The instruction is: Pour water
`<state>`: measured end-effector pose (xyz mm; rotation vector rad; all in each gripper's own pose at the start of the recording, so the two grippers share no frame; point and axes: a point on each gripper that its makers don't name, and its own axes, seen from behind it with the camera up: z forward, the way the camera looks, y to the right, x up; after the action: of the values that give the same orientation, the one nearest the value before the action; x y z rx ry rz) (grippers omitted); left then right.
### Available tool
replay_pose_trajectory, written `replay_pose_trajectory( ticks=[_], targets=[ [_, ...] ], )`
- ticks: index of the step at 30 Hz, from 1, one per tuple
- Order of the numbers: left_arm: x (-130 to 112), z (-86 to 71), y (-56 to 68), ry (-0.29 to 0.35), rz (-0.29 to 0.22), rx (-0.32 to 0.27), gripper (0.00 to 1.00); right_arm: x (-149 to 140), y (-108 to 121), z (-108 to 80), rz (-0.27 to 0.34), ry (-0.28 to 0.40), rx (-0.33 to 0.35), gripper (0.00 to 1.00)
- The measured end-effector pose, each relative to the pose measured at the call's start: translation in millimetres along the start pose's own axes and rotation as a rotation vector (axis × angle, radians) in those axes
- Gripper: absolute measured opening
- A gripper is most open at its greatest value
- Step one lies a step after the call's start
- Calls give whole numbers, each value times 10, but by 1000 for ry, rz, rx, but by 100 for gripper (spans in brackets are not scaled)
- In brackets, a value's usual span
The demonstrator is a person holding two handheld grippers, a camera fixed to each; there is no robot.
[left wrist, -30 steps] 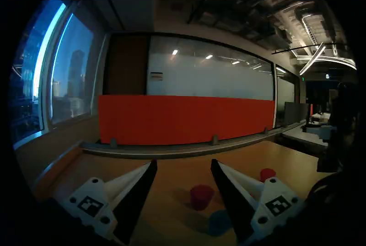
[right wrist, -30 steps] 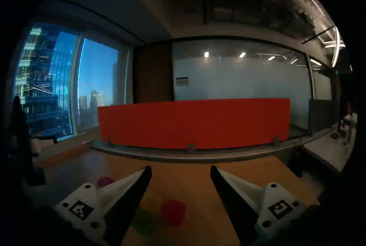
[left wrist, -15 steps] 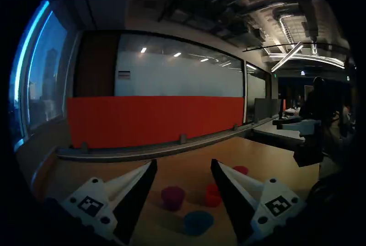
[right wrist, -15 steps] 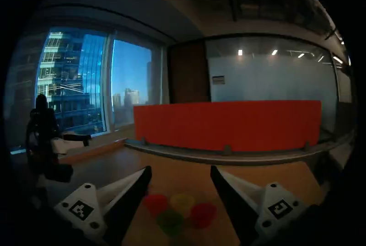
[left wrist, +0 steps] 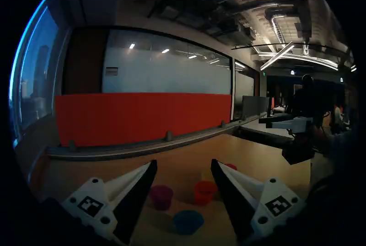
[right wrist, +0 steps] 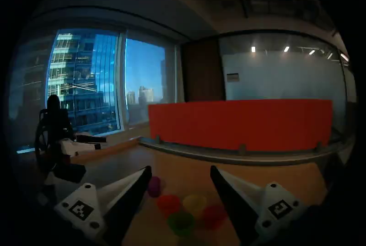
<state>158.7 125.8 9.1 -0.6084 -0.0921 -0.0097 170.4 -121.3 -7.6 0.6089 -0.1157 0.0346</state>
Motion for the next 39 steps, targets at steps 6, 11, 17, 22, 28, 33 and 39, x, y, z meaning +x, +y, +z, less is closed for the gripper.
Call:
replay_pose_trajectory(
  ticks=[6, 11, 17, 22, 28, 33, 39],
  targets=[
    [-30, 20, 60, -22, 25, -33, 87, -28, -18, 21, -21, -31, 23, 99],
    [-75, 27, 114, -46, 40, -66, 87, -129, -45, 34, -47, -82, 46, 99],
    [-156, 56, 117, -78, 50, -90, 87, -251, -77, 71, -81, -145, 72, 99],
    [-271, 92, 100, -107, 49, -102, 87, -398, -75, 105, -100, -195, 88, 99],
    [-451, 126, 71, -144, 48, -109, 87, -624, -39, 131, -122, -257, 99, 99],
    [-630, 146, 50, -177, 41, -121, 87, -807, -8, 152, -131, -301, 108, 99],
    [-843, 159, 45, -215, 43, -133, 87, -994, 36, 184, -133, -333, 114, 99]
  ],
)
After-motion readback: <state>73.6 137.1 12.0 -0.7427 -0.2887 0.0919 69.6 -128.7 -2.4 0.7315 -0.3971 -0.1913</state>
